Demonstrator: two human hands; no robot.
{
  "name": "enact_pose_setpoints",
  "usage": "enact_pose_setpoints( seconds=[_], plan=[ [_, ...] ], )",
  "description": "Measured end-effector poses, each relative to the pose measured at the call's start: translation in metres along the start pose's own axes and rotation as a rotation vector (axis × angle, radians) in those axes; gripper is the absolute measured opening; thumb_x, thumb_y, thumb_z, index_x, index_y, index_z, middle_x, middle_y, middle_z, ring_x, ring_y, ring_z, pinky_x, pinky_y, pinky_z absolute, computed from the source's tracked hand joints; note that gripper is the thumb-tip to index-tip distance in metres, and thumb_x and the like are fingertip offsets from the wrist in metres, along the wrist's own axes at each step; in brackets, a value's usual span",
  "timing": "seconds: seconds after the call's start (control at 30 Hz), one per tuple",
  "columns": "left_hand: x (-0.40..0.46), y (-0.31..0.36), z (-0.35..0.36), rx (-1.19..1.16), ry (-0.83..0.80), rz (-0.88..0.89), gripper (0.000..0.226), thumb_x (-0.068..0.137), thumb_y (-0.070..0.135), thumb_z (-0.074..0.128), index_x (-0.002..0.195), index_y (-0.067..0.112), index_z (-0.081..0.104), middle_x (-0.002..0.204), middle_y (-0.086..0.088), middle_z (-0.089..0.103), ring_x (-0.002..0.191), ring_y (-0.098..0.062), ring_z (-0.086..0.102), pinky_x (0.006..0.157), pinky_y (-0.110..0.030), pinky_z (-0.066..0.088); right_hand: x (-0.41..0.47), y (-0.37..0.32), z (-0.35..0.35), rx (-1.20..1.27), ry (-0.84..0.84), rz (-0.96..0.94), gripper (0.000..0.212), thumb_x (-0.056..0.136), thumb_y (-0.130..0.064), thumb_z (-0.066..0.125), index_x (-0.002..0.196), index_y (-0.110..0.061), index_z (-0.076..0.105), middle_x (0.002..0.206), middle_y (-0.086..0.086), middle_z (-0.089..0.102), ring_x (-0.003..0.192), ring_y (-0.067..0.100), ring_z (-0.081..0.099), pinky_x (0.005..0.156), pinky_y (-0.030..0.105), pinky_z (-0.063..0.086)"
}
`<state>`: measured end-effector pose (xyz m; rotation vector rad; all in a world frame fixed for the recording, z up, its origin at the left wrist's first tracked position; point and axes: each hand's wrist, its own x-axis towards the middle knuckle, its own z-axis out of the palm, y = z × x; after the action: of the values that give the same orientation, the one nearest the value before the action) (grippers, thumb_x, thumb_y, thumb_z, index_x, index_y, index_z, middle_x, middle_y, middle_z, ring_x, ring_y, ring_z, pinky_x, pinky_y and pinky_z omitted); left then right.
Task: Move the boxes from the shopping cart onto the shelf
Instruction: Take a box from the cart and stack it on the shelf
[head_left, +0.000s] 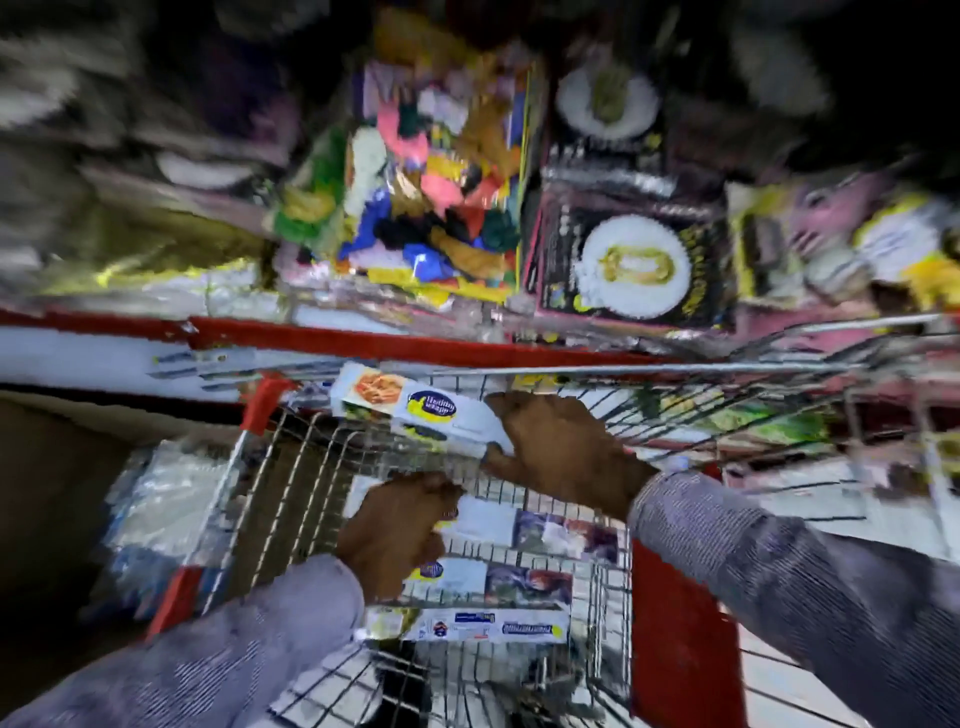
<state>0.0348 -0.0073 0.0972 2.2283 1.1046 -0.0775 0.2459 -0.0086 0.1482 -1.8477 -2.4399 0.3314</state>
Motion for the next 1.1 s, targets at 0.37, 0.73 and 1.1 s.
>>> enact_pose_setpoints(
  seconds=[0.37,0.73,1.1],
  plan=[
    [-0.077,0.134,-0.245,0.178,0.441,0.267,0.066,0.051,0.050,0.069,0.116,0.039,0.063,0.115,0.022,0.068,0.100,-0.007,0.067,0.081,-0.028,0.058,-0.017,-0.059,-0.317,-0.173,0.353,-0.133,0.043,0.086,-0.052,0.047,0.115,-0.020,0.051,0.106,0.008,0.061,0.089,0.035,0.060,0.066,0.039,0.047],
    [-0.059,0.214,-0.393,0.314,0.574,0.325,0.063,0.050,0.053,0.074,0.113,0.047,0.063,0.106,0.022,0.071,0.096,0.000,0.064,0.070,-0.011,0.043,0.009,-0.037,-0.452,-0.267,0.426,-0.007,0.037,0.085,-0.040,0.057,0.113,-0.017,0.053,0.113,0.010,0.052,0.094,0.036,0.060,0.076,0.041,0.050],
    [-0.003,0.216,-0.433,0.279,0.566,0.327,0.060,0.058,0.047,0.080,0.116,0.040,0.068,0.121,0.019,0.068,0.111,-0.005,0.062,0.095,-0.025,0.049,0.092,0.026,-0.446,-0.216,0.332,0.119,0.023,0.087,-0.022,0.058,0.100,-0.004,0.053,0.112,0.023,0.051,0.103,0.037,0.053,0.077,0.036,0.039]
  ],
)
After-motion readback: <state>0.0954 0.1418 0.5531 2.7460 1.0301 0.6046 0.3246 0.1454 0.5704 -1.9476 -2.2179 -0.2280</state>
